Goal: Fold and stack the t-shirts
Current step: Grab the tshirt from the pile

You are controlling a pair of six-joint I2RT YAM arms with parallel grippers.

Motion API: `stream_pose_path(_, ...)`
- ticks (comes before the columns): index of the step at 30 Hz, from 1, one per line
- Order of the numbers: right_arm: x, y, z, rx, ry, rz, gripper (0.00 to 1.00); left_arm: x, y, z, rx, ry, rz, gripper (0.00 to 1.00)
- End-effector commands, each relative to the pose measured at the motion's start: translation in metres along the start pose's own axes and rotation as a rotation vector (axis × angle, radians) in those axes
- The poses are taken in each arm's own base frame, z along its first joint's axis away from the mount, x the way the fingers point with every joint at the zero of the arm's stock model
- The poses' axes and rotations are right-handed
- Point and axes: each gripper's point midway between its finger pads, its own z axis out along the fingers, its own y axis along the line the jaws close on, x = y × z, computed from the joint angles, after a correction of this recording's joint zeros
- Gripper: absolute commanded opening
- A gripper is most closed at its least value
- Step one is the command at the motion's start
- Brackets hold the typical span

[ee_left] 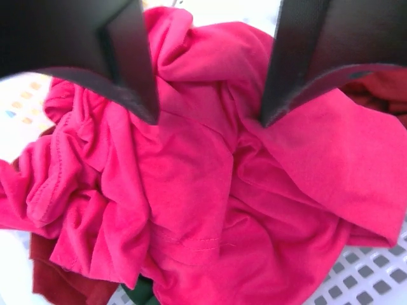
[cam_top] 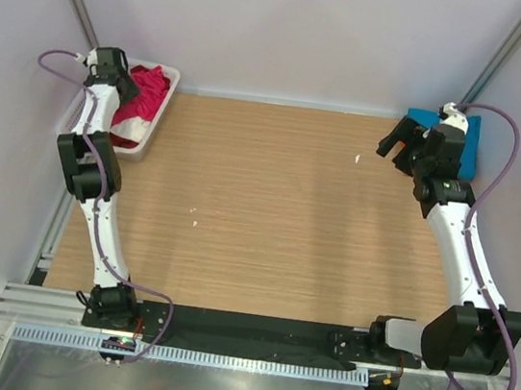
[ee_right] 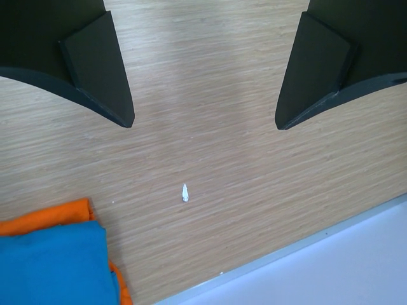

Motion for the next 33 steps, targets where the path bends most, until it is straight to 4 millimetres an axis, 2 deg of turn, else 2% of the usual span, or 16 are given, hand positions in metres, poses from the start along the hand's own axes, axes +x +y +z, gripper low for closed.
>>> stream_pose_path(1,-0.031,0.007,-0.009,-0.009,-0.072,-0.061,1.0,-0.031,-0.008,-0.007,0.031,-0.087,0.002,0.48)
stream_pose_path(3,-0.031,0.01,-0.01,-0.026,-0.07,-0.061,1.0,-0.035,-0.01,-0.011,0.037,-0.094,0.009,0.3)
stream_pose_path(4,-0.032,0.011,-0.01,-0.03,-0.071,-0.061,1.0,-0.042,-0.013,-0.018,0.052,-0.108,0.012,0.08)
stream_pose_path(5,-0.032,0.012,-0.011,-0.033,-0.071,-0.061,1.0,-0.046,-0.015,-0.022,0.063,-0.116,0.019,0.0)
stream_pose_path(7,-0.035,0.011,-0.01,-0.026,-0.082,-0.06,1.0,-0.053,-0.02,-0.03,0.085,-0.13,0.042,0.0)
stream_pose_path(11,-0.046,0.01,-0.011,-0.002,-0.094,-0.068,1.0,-0.082,-0.041,-0.08,0.196,-0.171,0.072,0.0)
stream_pose_path(12,-0.05,0.011,-0.014,-0.004,-0.098,-0.067,1.0,-0.098,-0.052,-0.112,0.249,-0.205,0.079,0.0)
stream_pose_path(14,-0.052,0.012,-0.015,-0.002,-0.098,-0.071,1.0,-0.105,-0.058,-0.141,0.27,-0.227,0.126,0.0)
stream_pose_path(15,-0.053,0.013,-0.016,-0.006,-0.099,-0.074,1.0,-0.115,-0.069,-0.176,0.303,-0.269,0.144,0.0)
stream_pose_path(17,-0.054,0.013,-0.016,-0.001,-0.103,-0.064,1.0,-0.107,-0.084,-0.21,0.324,-0.278,0.216,0.0)
stream_pose_path(18,-0.054,0.013,-0.016,0.0,-0.1,-0.062,1.0,-0.111,-0.091,-0.241,0.35,-0.308,0.233,0.0)
stream_pose_path(21,-0.055,0.014,-0.018,0.002,-0.09,-0.056,1.0,-0.077,-0.12,-0.292,0.414,-0.27,0.318,0.0)
stream_pose_path(23,-0.055,0.013,-0.02,0.005,-0.086,-0.057,1.0,-0.048,-0.148,-0.346,0.493,-0.279,0.384,0.0)
stream_pose_path(29,-0.052,0.007,-0.033,0.03,-0.081,-0.061,1.0,-0.001,-0.205,-0.47,0.796,-0.328,0.44,0.0)
stream_pose_path(31,-0.05,0.005,-0.036,0.038,-0.075,-0.065,1.0,0.009,-0.213,-0.486,0.844,-0.331,0.448,0.0)
stream_pose_path(33,-0.047,0.002,-0.041,0.047,-0.072,-0.059,1.0,0.038,-0.217,-0.485,0.858,-0.286,0.493,0.0)
